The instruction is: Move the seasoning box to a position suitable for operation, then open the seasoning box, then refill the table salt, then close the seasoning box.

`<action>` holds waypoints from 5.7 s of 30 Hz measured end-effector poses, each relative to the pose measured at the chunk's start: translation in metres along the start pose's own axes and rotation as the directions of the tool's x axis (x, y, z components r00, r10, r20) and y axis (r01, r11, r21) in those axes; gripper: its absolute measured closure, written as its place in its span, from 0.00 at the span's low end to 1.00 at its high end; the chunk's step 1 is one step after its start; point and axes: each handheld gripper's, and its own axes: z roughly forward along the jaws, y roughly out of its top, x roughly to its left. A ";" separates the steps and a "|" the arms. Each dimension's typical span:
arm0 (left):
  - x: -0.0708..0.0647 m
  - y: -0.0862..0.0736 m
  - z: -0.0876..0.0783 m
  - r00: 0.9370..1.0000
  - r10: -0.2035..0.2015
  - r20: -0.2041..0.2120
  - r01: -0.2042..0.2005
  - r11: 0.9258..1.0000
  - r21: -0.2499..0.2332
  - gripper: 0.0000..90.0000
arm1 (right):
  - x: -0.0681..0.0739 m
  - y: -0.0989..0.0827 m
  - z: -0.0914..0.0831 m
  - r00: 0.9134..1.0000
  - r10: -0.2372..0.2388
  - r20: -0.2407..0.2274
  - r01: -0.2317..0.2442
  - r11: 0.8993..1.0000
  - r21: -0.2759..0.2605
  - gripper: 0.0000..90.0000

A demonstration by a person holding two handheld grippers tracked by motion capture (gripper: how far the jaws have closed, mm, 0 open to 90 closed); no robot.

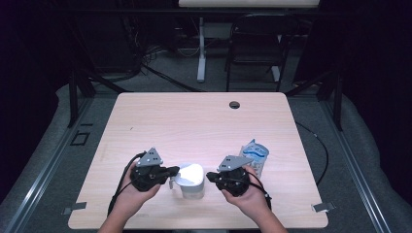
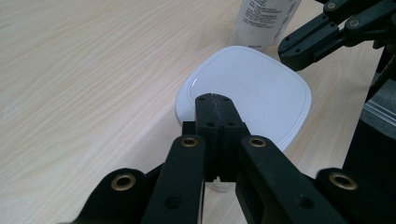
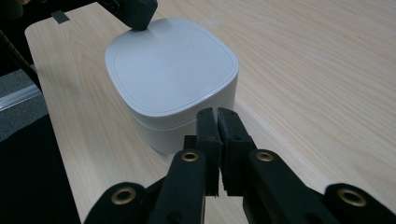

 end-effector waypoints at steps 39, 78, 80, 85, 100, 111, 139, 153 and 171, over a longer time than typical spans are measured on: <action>0.003 -0.003 -0.003 1.000 -0.027 0.007 0.027 1.000 -0.005 1.00 | 0.007 0.000 0.002 1.000 -0.027 -0.009 0.027 1.000 0.007 1.00; 0.005 -0.006 -0.014 0.999 -0.042 -0.023 0.042 0.999 -0.026 0.98 | 0.011 0.002 0.007 0.999 -0.036 -0.017 0.036 0.999 0.007 1.00; 0.005 -0.006 -0.014 0.999 -0.043 -0.027 0.042 0.998 -0.035 0.98 | 0.012 0.003 0.006 0.999 -0.035 -0.017 0.035 0.999 0.005 1.00; 0.007 -0.006 -0.017 0.999 -0.047 -0.026 0.046 0.998 -0.039 0.97 | 0.012 0.004 0.006 0.999 -0.033 -0.015 0.033 0.999 -0.001 1.00; 0.012 -0.008 -0.022 0.997 -0.063 -0.034 0.062 0.997 -0.048 0.97 | 0.011 0.005 0.006 0.999 -0.025 -0.024 0.025 1.000 -0.007 1.00; 0.015 -0.011 -0.023 0.996 -0.077 -0.042 0.075 0.996 -0.048 0.96 | 0.011 0.005 0.006 1.000 -0.024 -0.021 0.024 1.000 -0.007 1.00; 0.025 -0.013 -0.030 0.991 -0.108 -0.075 0.104 0.993 -0.057 0.83 | 0.012 0.017 0.003 1.000 -0.026 -0.011 0.026 0.999 -0.020 1.00; 0.026 -0.012 -0.037 0.990 -0.093 -0.109 0.083 0.993 -0.088 0.66 | 0.016 0.024 -0.001 0.999 -0.038 0.000 0.038 0.999 -0.017 1.00; 0.027 -0.015 -0.038 0.987 -0.121 -0.110 0.113 0.991 -0.078 0.65 | 0.020 0.034 -0.003 0.999 -0.044 -0.004 0.044 0.999 -0.011 1.00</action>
